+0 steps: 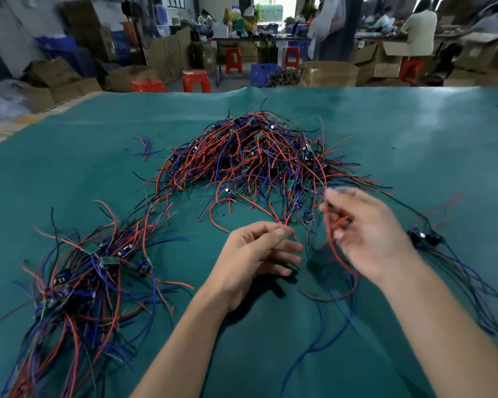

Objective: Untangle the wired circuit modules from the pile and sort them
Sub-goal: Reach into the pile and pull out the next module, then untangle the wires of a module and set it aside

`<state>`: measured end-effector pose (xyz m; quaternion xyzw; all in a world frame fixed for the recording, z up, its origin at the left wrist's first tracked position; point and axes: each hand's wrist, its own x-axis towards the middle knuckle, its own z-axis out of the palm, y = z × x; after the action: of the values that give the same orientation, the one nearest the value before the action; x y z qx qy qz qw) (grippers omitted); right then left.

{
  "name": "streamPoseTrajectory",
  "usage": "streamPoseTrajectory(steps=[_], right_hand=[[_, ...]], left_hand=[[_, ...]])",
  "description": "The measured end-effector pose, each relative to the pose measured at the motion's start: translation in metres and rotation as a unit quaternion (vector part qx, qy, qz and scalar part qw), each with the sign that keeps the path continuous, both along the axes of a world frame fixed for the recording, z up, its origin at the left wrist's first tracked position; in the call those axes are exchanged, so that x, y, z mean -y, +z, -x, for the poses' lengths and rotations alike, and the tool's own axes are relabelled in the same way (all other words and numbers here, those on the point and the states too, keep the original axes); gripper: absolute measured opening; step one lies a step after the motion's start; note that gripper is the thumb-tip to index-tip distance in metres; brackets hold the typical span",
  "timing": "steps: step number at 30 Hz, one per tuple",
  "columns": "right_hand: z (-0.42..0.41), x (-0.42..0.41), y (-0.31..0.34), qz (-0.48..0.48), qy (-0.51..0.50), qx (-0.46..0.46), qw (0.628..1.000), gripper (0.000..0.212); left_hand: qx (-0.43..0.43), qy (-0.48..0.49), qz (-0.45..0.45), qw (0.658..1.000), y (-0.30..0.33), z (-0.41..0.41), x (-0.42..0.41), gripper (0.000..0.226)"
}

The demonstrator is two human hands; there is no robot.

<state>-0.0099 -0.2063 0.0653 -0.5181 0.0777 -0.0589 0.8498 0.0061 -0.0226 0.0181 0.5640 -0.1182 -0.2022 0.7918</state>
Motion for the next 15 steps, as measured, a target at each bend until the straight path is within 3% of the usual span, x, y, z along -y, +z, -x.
streamPoseTrajectory(steps=[4,10,12,15], right_hand=[[0.003,-0.03,-0.013,0.031,0.05,-0.025,0.998,0.036],[0.0,-0.032,-0.02,0.051,0.041,-0.029,0.997,0.01],[0.001,-0.031,-0.022,0.085,0.033,-0.029,0.995,0.009],[0.0,-0.03,-0.022,0.052,0.037,-0.05,0.997,0.018]], left_hand=[[0.021,-0.002,0.017,1.0,-0.003,-0.001,0.001,0.035],[0.05,0.038,-0.038,0.997,-0.01,-0.003,0.002,0.021],[0.037,0.045,-0.039,0.998,-0.01,-0.003,0.003,0.023],[0.03,0.037,-0.042,0.998,-0.009,-0.004,0.001,0.021]])
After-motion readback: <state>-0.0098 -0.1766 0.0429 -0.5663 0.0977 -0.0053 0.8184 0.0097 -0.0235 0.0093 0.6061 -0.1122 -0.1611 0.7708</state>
